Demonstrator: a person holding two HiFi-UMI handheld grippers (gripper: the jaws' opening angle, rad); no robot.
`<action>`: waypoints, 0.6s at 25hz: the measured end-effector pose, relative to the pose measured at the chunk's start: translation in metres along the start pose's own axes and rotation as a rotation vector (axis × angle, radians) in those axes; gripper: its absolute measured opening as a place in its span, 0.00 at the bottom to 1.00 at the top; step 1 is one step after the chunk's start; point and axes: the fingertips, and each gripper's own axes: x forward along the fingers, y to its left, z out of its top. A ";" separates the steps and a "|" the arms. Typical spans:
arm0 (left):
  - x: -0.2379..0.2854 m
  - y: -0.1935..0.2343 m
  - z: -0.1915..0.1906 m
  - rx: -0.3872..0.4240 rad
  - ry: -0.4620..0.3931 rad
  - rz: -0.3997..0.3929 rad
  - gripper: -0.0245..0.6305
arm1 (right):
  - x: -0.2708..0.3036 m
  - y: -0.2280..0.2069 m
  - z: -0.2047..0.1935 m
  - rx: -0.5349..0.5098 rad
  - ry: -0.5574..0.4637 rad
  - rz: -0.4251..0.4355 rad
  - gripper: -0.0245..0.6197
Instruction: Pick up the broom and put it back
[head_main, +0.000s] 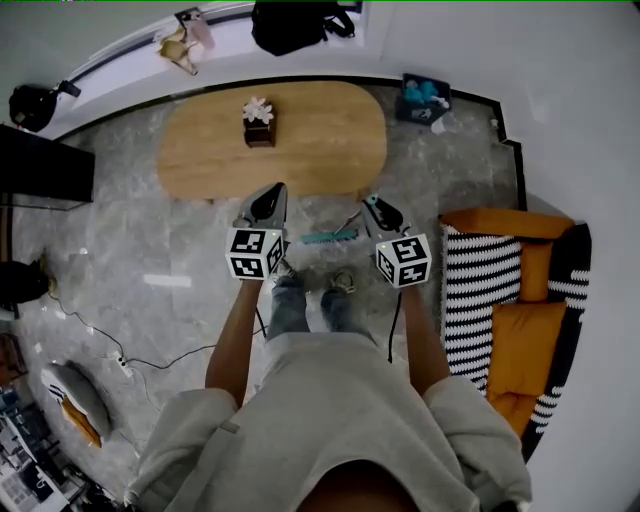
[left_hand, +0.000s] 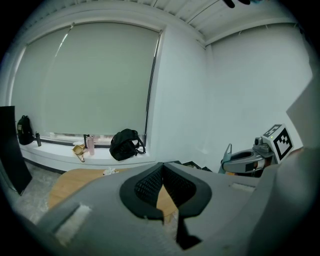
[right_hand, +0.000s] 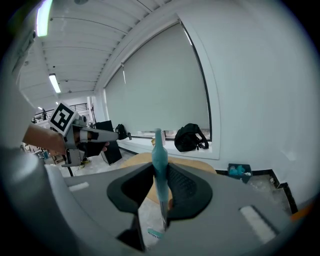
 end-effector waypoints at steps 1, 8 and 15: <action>-0.002 0.000 -0.003 -0.004 0.005 0.003 0.04 | 0.000 -0.002 -0.004 0.001 0.006 0.000 0.18; -0.004 0.014 -0.028 -0.022 0.051 0.005 0.04 | 0.012 -0.002 -0.027 0.009 0.054 0.000 0.18; -0.003 0.030 -0.060 -0.049 0.095 0.003 0.04 | 0.038 0.003 -0.064 0.004 0.128 0.024 0.18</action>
